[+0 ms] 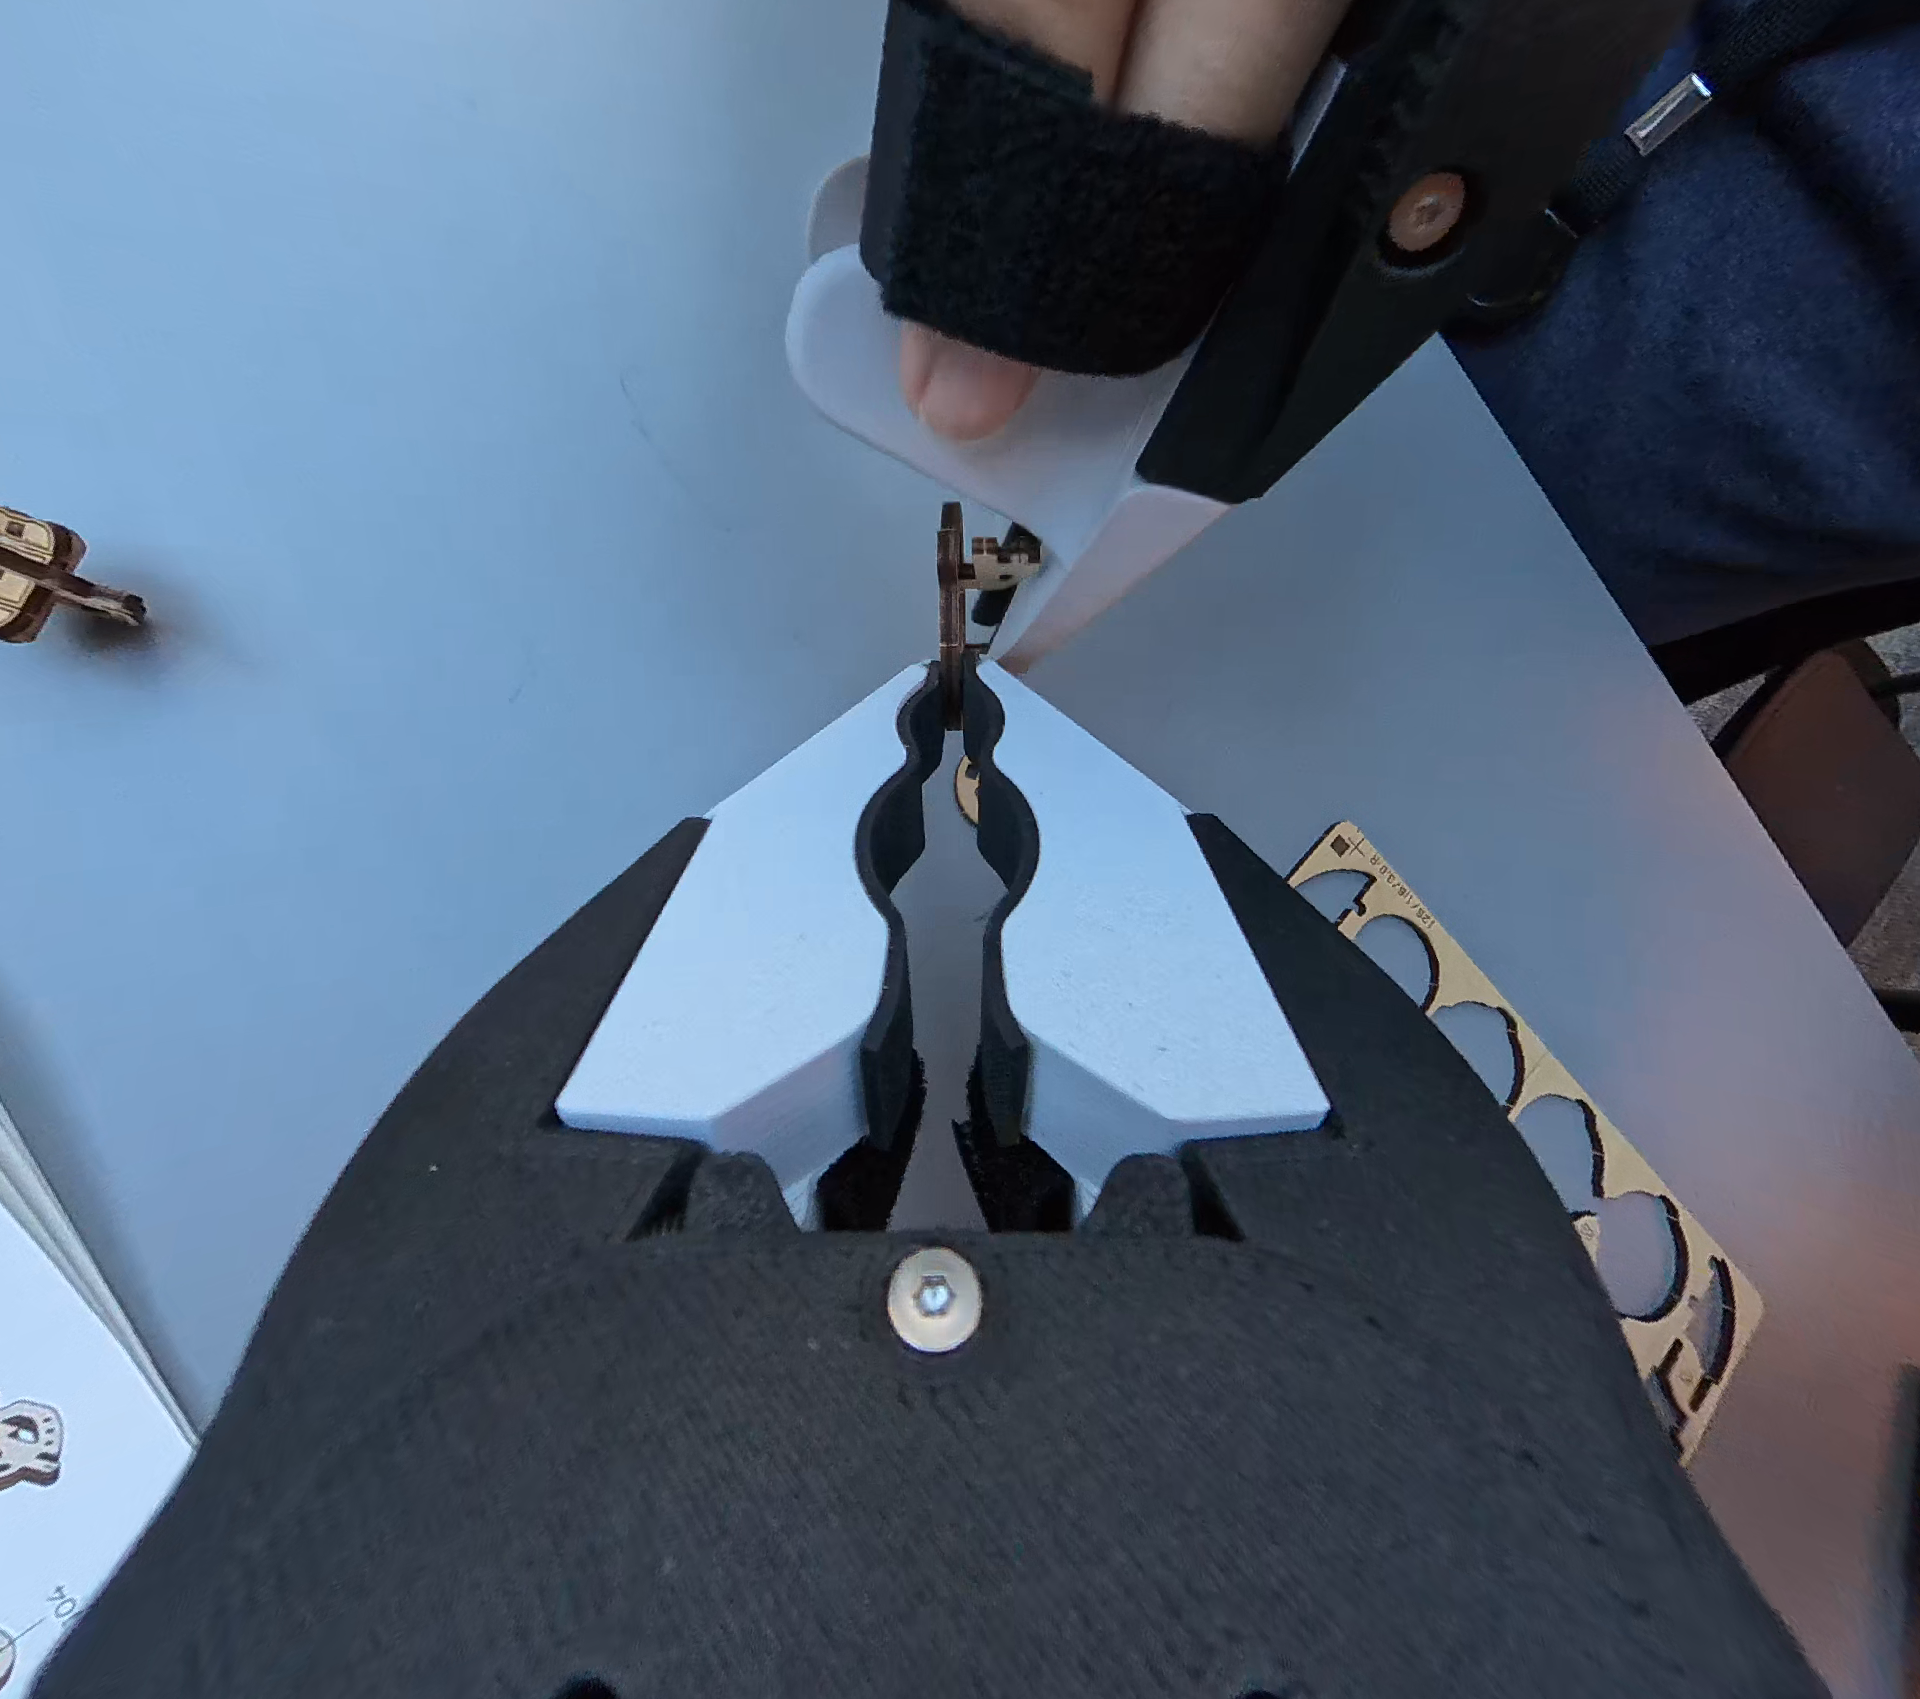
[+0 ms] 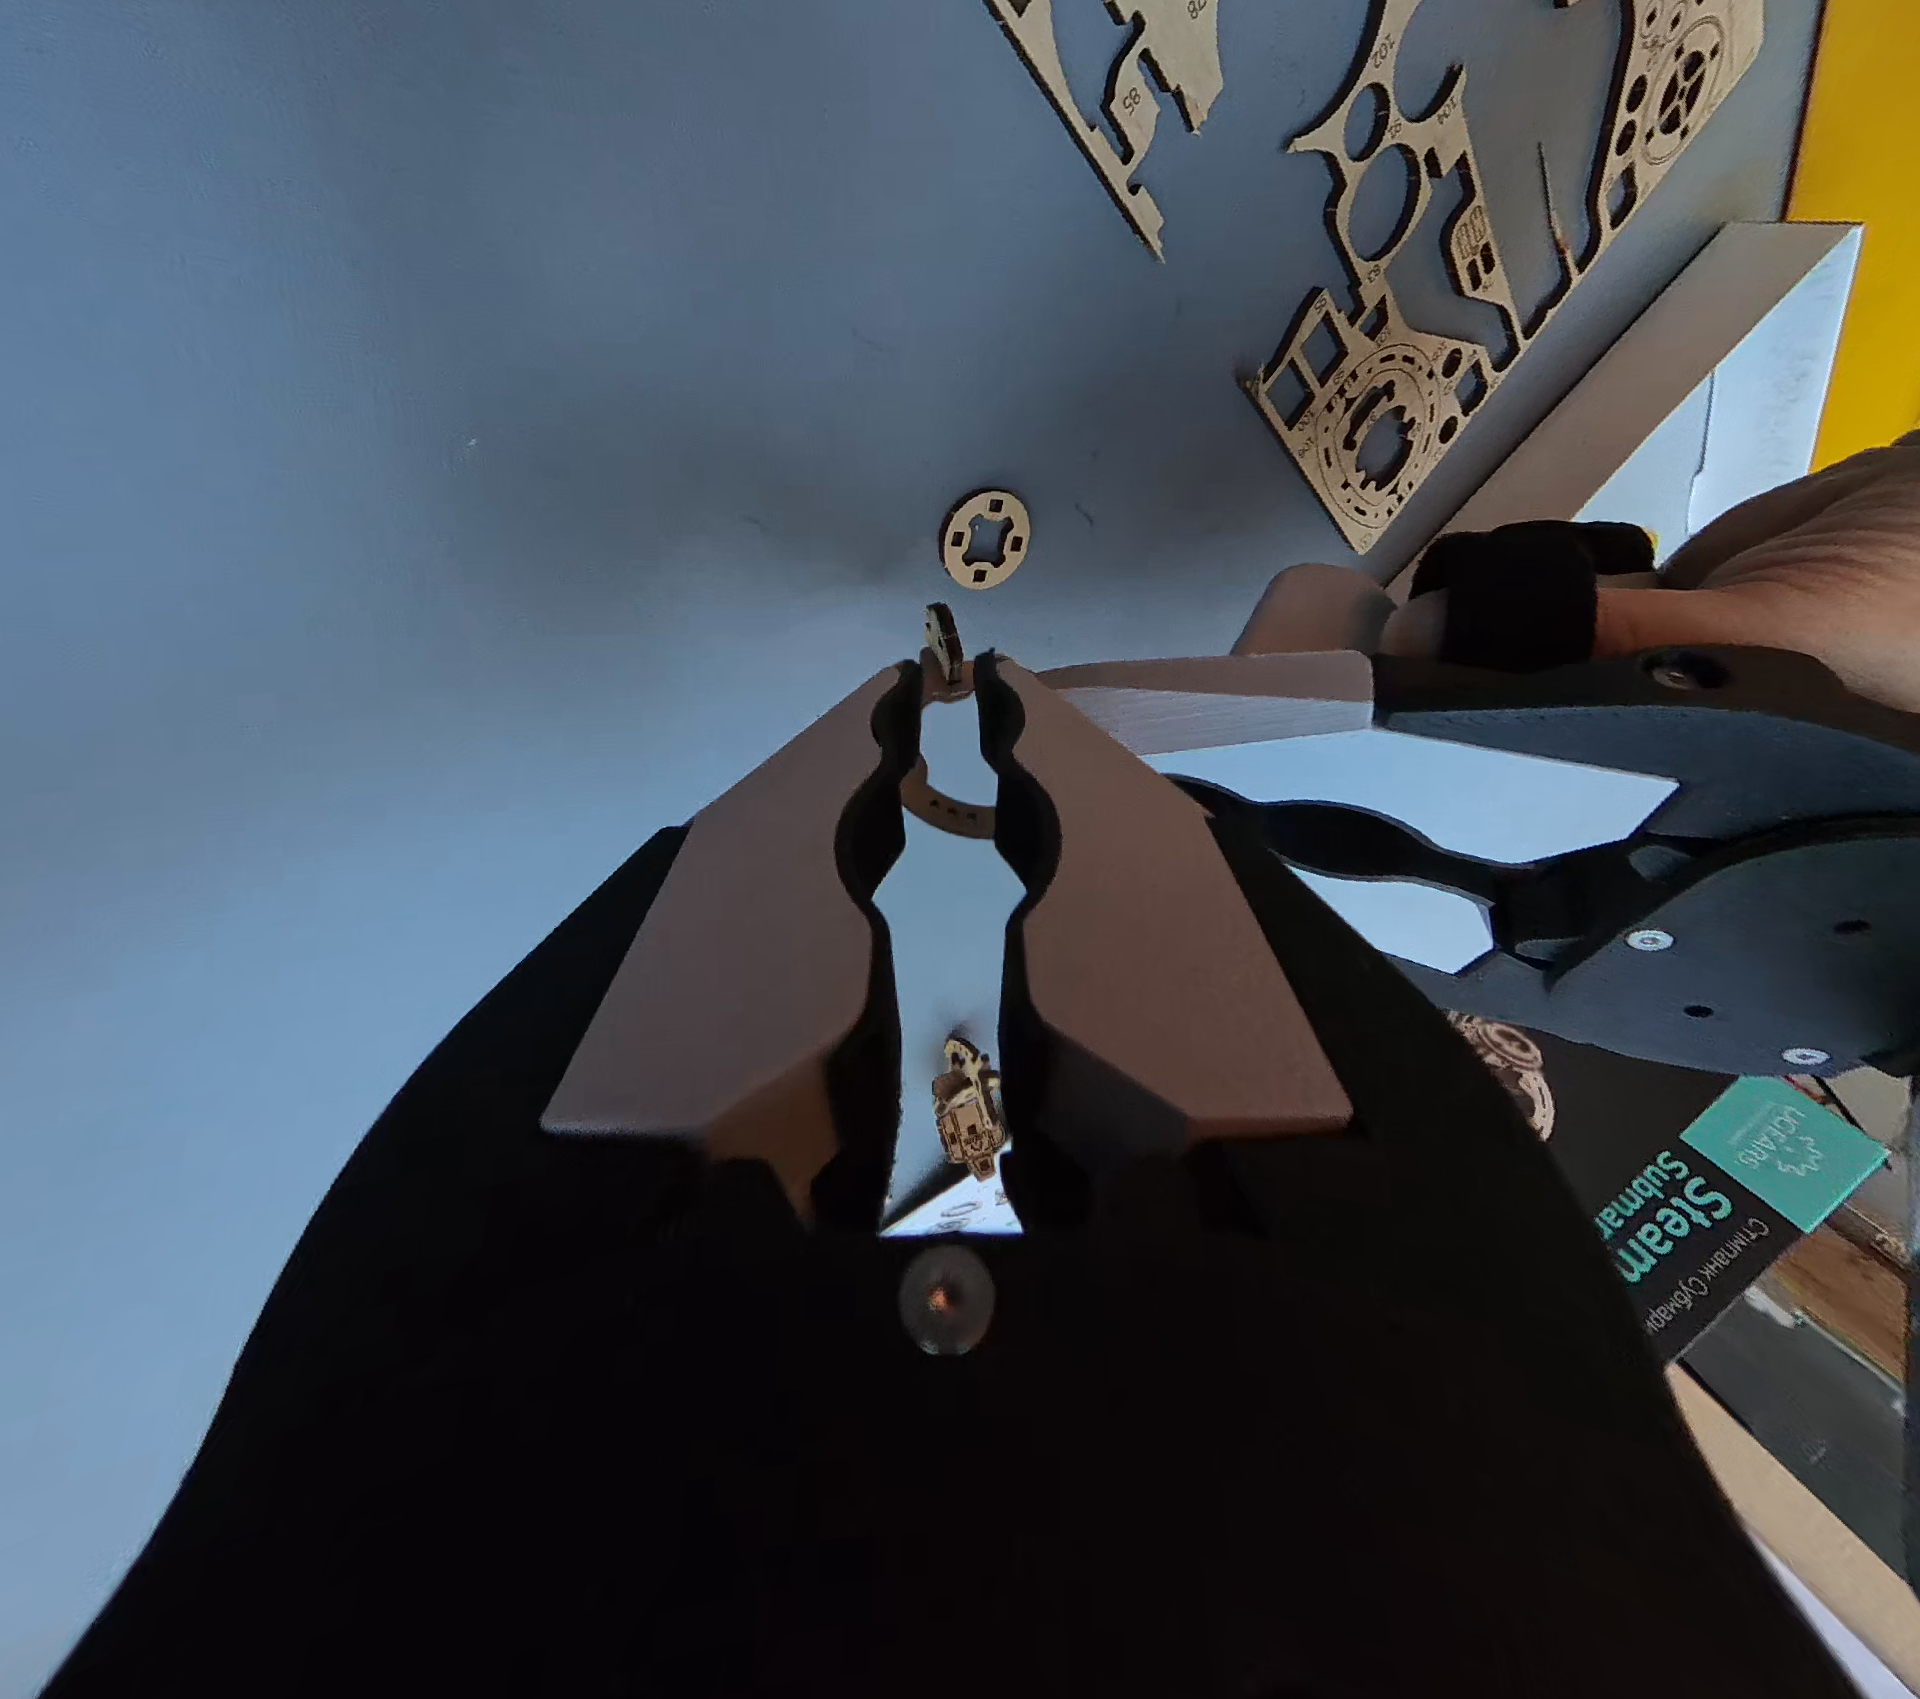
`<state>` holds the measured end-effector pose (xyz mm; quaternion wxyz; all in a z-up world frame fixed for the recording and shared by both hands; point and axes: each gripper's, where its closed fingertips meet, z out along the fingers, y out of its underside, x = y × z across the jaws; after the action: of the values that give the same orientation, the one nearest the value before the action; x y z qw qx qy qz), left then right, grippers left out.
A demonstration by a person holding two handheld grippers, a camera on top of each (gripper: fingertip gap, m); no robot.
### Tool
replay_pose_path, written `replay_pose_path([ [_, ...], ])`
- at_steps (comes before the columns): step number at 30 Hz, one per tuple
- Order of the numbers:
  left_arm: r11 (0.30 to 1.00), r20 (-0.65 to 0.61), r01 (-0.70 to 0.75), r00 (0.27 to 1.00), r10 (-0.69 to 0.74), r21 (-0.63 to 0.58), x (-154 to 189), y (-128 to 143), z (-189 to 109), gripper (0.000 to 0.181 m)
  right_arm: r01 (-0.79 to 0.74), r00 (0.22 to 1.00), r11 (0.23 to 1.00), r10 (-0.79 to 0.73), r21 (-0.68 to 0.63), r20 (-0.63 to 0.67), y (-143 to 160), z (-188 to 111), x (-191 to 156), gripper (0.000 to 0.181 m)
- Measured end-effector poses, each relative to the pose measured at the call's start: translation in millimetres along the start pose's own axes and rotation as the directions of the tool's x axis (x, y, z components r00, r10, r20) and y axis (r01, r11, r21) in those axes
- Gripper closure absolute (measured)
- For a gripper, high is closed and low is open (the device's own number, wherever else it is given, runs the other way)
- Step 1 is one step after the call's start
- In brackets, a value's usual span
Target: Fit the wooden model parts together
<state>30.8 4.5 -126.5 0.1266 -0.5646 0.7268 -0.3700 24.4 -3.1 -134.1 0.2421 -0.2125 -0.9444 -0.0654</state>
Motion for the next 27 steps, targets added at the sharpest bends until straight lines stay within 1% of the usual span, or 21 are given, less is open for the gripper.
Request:
replay_pose_path([
  [1,1.000,-0.008,0.003,1.000,-0.003,-0.002,1.3,0.1,0.2,0.181,0.000,1.000,1.000,0.000,0.011,0.001,-1.3,-1.7,0.0,0.172],
  [5,1.000,-0.020,0.015,1.000,-0.015,-0.010,3.0,0.6,-0.2,0.181,0.012,1.000,0.999,-0.011,0.041,-0.013,-8.6,-9.4,1.3,0.171],
  [7,1.000,-0.020,0.019,1.000,-0.019,-0.003,2.0,-1.0,-1.0,0.181,-0.001,1.000,0.999,0.001,0.053,0.013,-11.5,-8.3,-1.4,0.168],
  [10,1.000,-0.024,0.015,1.000,-0.015,0.006,1.7,-5.2,-1.8,0.181,0.026,0.999,1.000,-0.026,0.005,0.025,-4.6,-2.4,-3.0,0.167],
  [13,1.000,-0.021,0.008,1.000,-0.008,-0.015,1.1,-4.8,0.0,0.181,0.038,0.999,0.999,-0.037,-0.021,0.040,-2.8,-0.5,-4.6,0.172],
  [15,1.000,-0.034,0.015,0.999,-0.016,-0.024,2.5,-4.9,1.6,0.181,0.051,0.998,0.998,-0.049,-0.039,0.047,-2.5,-0.5,-5.8,0.173],
  [22,0.998,-0.065,0.023,0.998,-0.027,-0.062,4.7,-3.2,7.5,0.181,0.059,0.995,0.997,-0.055,-0.048,0.080,-4.7,1.4,-10.9,0.173],
  [27,0.999,-0.068,0.021,0.997,-0.024,-0.039,4.9,-7.4,5.5,0.181,0.061,0.997,0.997,-0.058,-0.040,0.059,-4.4,-3.0,-8.2,0.172],
])
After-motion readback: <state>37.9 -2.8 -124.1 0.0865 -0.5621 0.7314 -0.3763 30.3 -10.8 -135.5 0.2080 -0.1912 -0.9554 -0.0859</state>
